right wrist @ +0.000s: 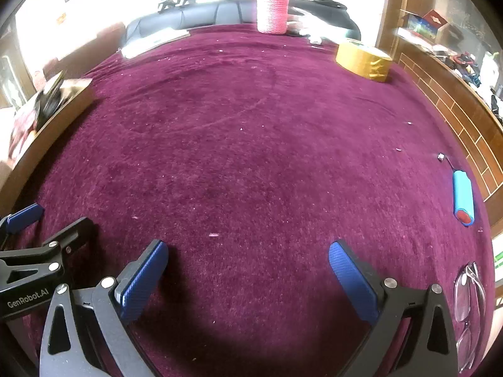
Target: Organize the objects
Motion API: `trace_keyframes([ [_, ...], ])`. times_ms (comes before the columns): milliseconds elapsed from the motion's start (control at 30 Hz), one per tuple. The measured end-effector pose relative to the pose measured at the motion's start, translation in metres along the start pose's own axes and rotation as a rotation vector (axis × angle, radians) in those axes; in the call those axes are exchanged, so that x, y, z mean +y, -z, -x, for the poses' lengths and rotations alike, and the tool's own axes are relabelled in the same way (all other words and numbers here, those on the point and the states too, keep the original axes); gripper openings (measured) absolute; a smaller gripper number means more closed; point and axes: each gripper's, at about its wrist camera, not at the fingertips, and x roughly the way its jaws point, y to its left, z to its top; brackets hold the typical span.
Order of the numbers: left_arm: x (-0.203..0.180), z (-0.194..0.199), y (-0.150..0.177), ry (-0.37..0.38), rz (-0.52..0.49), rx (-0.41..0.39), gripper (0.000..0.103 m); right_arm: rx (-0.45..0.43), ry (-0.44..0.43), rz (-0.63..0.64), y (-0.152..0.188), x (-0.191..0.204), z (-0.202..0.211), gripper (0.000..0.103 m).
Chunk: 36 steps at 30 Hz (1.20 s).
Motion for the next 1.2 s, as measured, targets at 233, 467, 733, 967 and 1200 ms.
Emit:
trace_keyframes([
  [233,0.0001,0.0001,0.0001,0.0,0.0,0.0,0.103,0.009,0.003,0.003,0.0006,-0.0012,0.0002,0.103],
  [467,0.0003,0.0001,0.0001,0.0,0.0,0.0,0.103,0.008,0.004,0.003,0.0009,-0.0017,-0.0002,0.103],
  [733,0.0001,-0.0003,0.0001,-0.001,0.0,0.0,0.103,0.007,0.005,0.004,0.0012,-0.0017,-0.0001,0.103],
  [967,0.0026,-0.0016,0.0016,0.0,0.0,0.0,0.103,0.007,0.006,0.006,0.0014,-0.0014,0.0,0.103],
  [1200,0.0037,-0.0024,0.0025,-0.001,0.0,0.001,0.103,0.009,0.006,0.006,0.0017,-0.0013,0.0,0.103],
])
